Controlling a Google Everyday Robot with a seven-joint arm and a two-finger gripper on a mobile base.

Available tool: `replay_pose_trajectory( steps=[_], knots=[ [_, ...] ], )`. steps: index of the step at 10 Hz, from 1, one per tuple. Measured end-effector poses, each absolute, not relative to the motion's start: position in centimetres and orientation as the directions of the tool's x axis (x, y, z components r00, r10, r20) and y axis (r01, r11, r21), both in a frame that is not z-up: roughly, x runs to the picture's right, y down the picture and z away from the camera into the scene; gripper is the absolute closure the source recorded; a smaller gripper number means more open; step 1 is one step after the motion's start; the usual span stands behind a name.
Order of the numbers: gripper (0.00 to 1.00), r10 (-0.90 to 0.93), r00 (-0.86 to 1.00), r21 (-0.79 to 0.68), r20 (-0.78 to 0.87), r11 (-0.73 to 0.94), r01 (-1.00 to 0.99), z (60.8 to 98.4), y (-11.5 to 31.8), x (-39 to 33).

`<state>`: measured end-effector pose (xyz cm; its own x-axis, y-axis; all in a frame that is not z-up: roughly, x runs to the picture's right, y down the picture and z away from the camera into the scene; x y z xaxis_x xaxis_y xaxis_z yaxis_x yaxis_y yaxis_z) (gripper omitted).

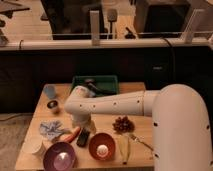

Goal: Place eraser in purple bowl

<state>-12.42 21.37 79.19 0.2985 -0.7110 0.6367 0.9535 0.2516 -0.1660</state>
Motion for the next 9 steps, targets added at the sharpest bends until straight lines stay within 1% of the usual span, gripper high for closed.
replay_pose_trajectory(
  steps=[1, 2, 3, 4, 5, 6, 9],
  knots=[
    [0.20, -0.709, 0.294, -0.159, 0.641, 0.251, 0.955, 79.5, 21.6, -12.2],
    [0.23, -0.708, 0.286, -0.150, 0.645, 0.250, 0.957, 79.8, 21.8, -12.2],
    [0.31, -0.708, 0.277, -0.141, 0.650, 0.247, 0.959, 80.1, 22.1, -12.1],
    [0.43, -0.706, 0.269, -0.134, 0.656, 0.242, 0.961, 80.4, 22.4, -12.1],
    [0.50, -0.704, 0.264, -0.130, 0.659, 0.239, 0.962, 80.6, 22.6, -12.1],
    [0.54, -0.702, 0.260, -0.127, 0.663, 0.237, 0.963, 80.8, 22.7, -12.1],
    [0.54, -0.694, 0.257, -0.127, 0.672, 0.234, 0.964, 81.6, 23.3, -12.1]
  ],
)
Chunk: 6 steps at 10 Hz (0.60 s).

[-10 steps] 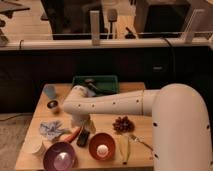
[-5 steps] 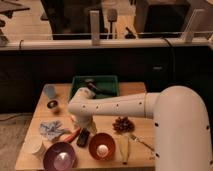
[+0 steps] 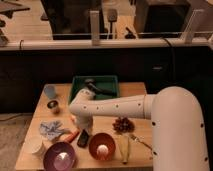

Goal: Place eraser in purple bowl

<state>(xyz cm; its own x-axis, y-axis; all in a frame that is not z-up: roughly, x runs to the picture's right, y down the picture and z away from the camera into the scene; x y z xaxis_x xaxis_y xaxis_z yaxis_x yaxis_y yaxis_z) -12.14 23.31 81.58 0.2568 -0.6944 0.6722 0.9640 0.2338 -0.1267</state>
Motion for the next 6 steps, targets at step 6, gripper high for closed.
replay_pose_trajectory(
  steps=[6],
  knots=[
    [0.49, -0.688, 0.262, -0.138, 0.677, 0.231, 0.963, 81.71, 23.55, -11.62]
  ],
)
